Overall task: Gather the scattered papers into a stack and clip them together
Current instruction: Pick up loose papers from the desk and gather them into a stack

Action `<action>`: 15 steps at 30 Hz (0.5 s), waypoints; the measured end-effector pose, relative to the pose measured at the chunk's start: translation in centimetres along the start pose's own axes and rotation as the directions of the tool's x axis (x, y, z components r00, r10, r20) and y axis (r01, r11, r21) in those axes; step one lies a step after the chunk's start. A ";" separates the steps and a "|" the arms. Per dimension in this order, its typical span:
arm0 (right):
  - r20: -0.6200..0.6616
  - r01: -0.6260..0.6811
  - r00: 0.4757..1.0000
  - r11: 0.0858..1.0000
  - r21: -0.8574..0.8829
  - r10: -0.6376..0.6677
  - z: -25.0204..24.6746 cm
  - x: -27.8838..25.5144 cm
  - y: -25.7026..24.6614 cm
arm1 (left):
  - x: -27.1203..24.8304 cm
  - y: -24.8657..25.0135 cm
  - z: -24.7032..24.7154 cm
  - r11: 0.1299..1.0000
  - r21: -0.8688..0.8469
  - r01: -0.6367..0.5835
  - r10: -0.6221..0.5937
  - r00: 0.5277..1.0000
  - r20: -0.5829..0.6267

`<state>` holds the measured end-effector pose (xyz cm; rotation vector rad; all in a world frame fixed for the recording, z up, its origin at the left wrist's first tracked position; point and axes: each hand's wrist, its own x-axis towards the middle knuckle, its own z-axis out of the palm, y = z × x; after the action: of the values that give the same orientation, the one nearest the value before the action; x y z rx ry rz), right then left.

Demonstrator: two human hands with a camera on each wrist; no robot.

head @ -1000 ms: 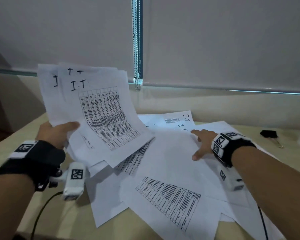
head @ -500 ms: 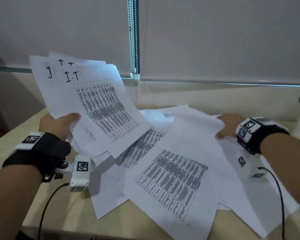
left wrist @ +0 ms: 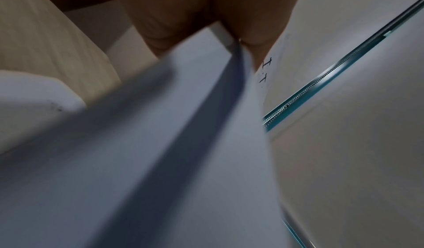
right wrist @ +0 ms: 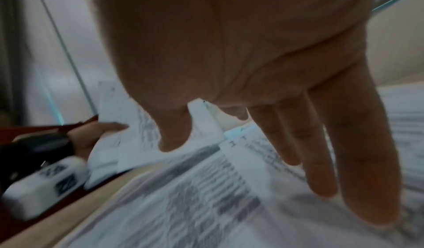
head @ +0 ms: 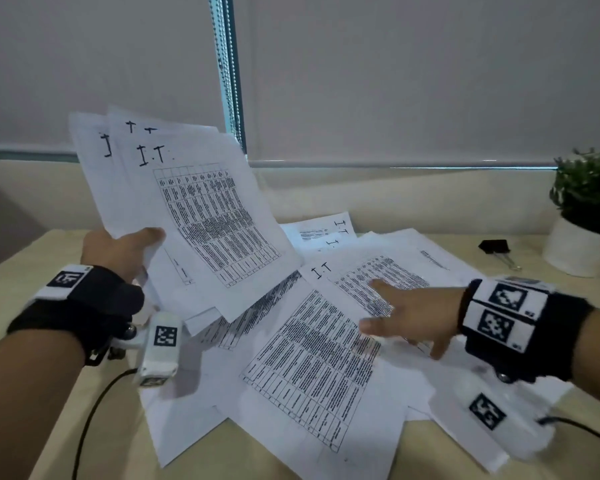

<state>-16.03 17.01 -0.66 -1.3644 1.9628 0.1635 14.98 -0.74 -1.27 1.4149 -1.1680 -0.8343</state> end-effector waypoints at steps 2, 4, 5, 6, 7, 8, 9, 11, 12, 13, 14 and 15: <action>-0.084 -0.008 0.996 1.000 -0.017 0.007 -1.6 0.2 0.7 | 0.2 0.3 0.1 0.999 -0.009 -0.042 0.042 0.999 -0.025; -0.201 0.003 0.977 0.950 -0.312 -0.069 -3.1 1.0 0.8 | 0.4 0.8 -0.1 0.998 0.000 -0.056 0.056 0.998 -0.036; -0.256 0.014 0.957 0.899 -0.439 -0.139 -3.6 1.8 0.5 | 0.5 1.0 -0.2 0.998 0.003 -0.066 0.066 0.997 -0.040; -0.288 0.036 0.935 0.861 -0.508 -0.209 -4.0 2.6 0.0 | 0.7 1.2 -0.4 0.997 0.004 -0.077 0.077 0.996 -0.037; -0.301 0.068 0.916 0.840 -0.538 -0.267 -4.3 3.8 -0.7 | 0.8 1.3 -0.5 0.996 0.004 -0.088 0.088 0.995 -0.037; -0.300 0.101 0.903 0.831 -0.547 -0.307 -4.4 5.1 -1.4 | 0.9 1.3 -0.5 0.995 0.006 -0.101 0.101 0.994 -0.032; -0.291 0.136 0.895 0.829 -0.542 -0.337 -4.5 6.4 -2.4 | 0.8 1.3 -0.5 0.993 0.010 -0.118 0.119 0.993 -0.020; -0.291 0.199 0.876 0.838 -0.508 -0.385 -4.2 8.9 -4.1 | 0.6 1.3 -0.6 0.990 0.022 -0.138 0.138 0.990 0.001; -0.282 0.213 0.875 0.836 -0.506 -0.393 -4.1 9.9 -4.9 | 0.5 1.3 -0.8 0.990 0.033 -0.136 0.136 0.991 0.009; -0.259 0.217 0.884 0.833 -0.509 -0.389 -3.9 10.9 -5.5 | 0.6 1.2 -0.9 0.990 0.053 -0.132 0.132 0.991 0.009; -0.228 0.214 0.897 0.823 -0.526 -0.380 -3.8 11.9 -5.8 | 1.0 0.9 -1.2 0.990 0.075 -0.119 0.119 0.993 0.005; -0.193 0.204 0.912 0.808 -0.553 -0.362 -3.8 12.6 -6.1 | 1.3 0.6 -1.4 0.991 0.069 -0.110 0.111 0.994 0.000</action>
<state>-14.81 2.93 -4.01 -2.1357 1.9925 0.3970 16.54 -1.51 -0.25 1.3937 -1.2712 -0.7194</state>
